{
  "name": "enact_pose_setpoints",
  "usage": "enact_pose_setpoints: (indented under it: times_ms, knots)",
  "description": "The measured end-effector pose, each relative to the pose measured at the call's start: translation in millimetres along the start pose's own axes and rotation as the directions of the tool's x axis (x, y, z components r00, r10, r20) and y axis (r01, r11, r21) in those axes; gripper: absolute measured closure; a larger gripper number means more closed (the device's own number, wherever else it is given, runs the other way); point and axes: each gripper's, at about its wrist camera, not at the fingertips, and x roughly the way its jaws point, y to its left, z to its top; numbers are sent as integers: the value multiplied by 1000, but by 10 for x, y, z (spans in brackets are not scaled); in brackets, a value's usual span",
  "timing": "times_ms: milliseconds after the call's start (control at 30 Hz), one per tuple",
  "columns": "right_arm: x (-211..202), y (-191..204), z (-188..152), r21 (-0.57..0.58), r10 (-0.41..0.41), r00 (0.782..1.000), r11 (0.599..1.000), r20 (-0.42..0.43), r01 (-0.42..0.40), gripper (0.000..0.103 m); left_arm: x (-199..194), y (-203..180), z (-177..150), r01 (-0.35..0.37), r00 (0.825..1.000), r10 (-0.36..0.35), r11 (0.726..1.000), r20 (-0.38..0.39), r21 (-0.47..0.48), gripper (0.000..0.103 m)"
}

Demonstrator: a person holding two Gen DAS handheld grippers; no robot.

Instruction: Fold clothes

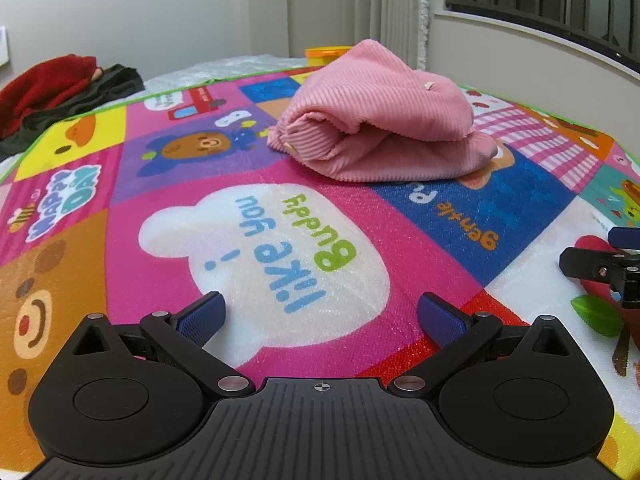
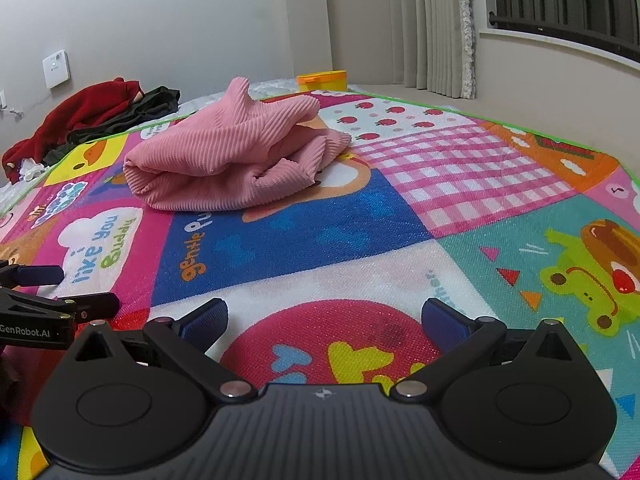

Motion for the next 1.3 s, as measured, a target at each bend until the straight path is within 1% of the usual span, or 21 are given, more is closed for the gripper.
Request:
enact_pose_setpoints:
  times_ms: [1300]
  knots:
    - [2, -37, 3, 29, 21, 1000, 999, 3, -21, 0, 6, 10, 9, 9, 1000, -9, 1000, -4, -13, 0]
